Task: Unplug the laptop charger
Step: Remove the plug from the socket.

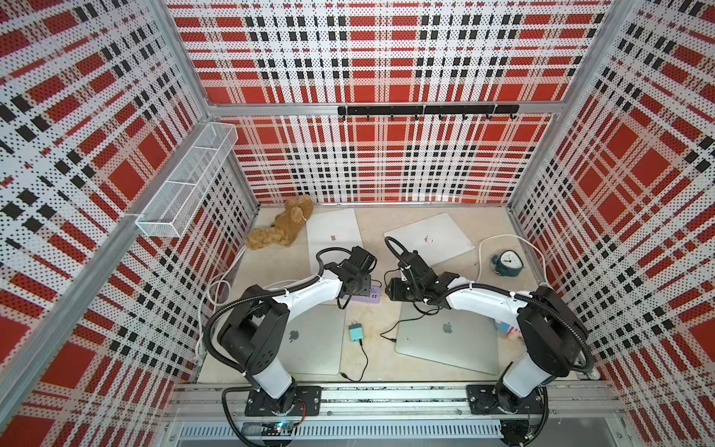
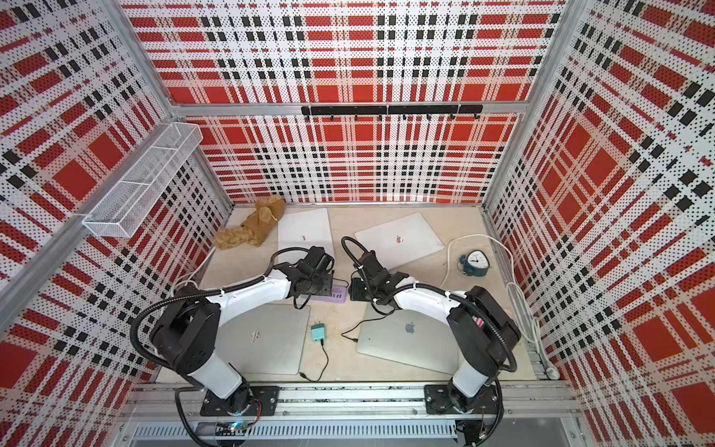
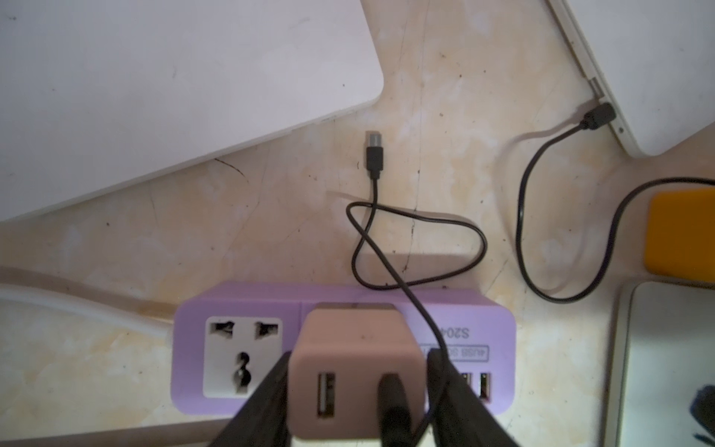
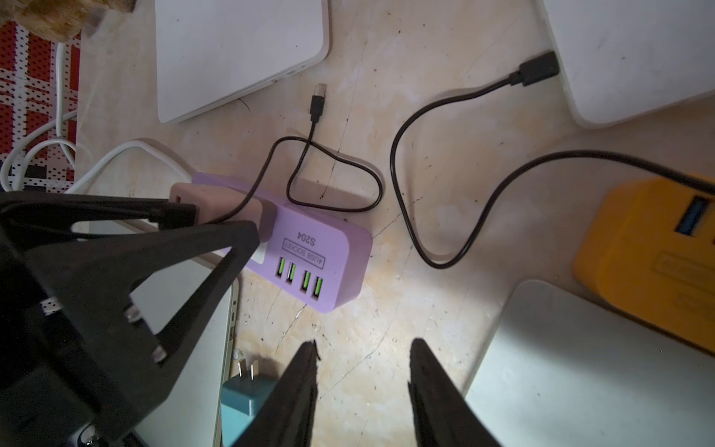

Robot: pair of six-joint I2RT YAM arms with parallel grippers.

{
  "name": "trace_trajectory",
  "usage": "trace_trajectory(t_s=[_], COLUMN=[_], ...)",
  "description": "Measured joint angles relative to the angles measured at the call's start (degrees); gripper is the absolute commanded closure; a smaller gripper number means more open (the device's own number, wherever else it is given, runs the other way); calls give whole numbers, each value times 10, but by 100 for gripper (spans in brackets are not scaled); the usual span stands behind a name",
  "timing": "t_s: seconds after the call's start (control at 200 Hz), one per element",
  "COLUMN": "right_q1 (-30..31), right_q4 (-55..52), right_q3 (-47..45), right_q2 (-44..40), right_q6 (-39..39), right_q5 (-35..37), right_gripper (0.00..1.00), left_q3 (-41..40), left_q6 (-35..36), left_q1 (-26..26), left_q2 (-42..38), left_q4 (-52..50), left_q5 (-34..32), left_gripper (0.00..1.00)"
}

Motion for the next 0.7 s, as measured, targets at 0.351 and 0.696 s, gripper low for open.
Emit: trace_trajectory(t_s=[0.351,0.696], right_q1=[4,11], right_q4=[27,135], right_q3=[0,-35], right_q2=[2,42], right_q6=[16,85], right_q5=[-18,-65], right_gripper=[58,74], left_q3=[-9,-18], left_q6=[-10,-11], left_q1=[1,1], left_q2=[0,-3], left_q4=[19,31], left_q5=[-1,-7], left_gripper=[60,64])
